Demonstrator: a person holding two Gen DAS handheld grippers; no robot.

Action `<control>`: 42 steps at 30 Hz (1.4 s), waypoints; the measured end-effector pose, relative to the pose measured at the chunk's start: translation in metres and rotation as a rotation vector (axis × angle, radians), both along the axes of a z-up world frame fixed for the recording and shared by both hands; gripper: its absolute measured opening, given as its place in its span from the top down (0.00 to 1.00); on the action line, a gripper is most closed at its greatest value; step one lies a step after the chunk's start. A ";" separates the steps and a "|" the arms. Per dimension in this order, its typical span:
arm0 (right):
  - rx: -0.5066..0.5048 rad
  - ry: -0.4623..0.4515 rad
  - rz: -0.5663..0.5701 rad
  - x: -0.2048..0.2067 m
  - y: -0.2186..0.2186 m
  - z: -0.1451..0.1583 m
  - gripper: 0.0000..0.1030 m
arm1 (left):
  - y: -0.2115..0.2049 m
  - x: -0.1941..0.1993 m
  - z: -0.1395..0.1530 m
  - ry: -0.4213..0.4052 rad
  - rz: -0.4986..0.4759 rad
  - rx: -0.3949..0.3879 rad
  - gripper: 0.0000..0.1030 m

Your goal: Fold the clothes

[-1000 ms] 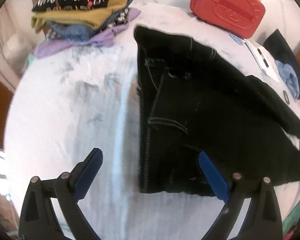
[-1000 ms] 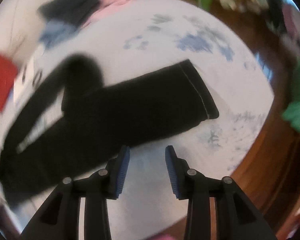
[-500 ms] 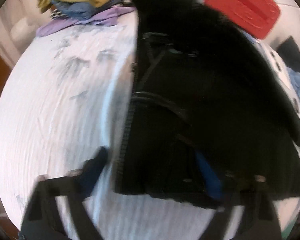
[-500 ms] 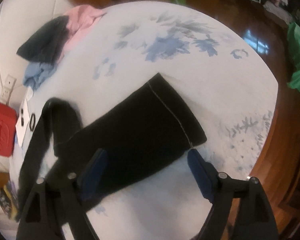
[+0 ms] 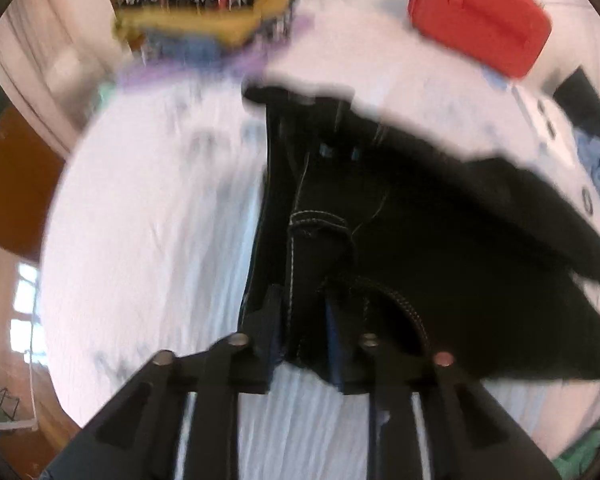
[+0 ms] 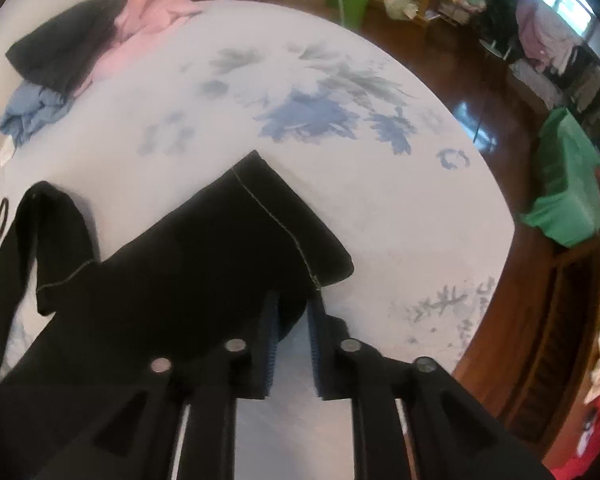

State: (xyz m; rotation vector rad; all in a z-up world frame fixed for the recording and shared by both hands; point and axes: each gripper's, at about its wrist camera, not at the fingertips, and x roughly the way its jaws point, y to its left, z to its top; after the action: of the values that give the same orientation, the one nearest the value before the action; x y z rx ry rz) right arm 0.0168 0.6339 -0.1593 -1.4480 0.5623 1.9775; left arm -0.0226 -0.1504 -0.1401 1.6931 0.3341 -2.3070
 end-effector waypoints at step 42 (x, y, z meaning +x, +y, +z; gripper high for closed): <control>0.289 -0.037 0.487 -0.295 -0.058 0.071 0.23 | -0.003 -0.287 0.060 0.226 -0.120 -0.158 0.88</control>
State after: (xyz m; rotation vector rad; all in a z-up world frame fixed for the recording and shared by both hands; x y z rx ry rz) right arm -0.2786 0.5759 -0.0888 -1.5298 -0.1107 2.2740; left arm -0.3093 -0.1534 -0.0799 1.4170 0.0908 -2.5435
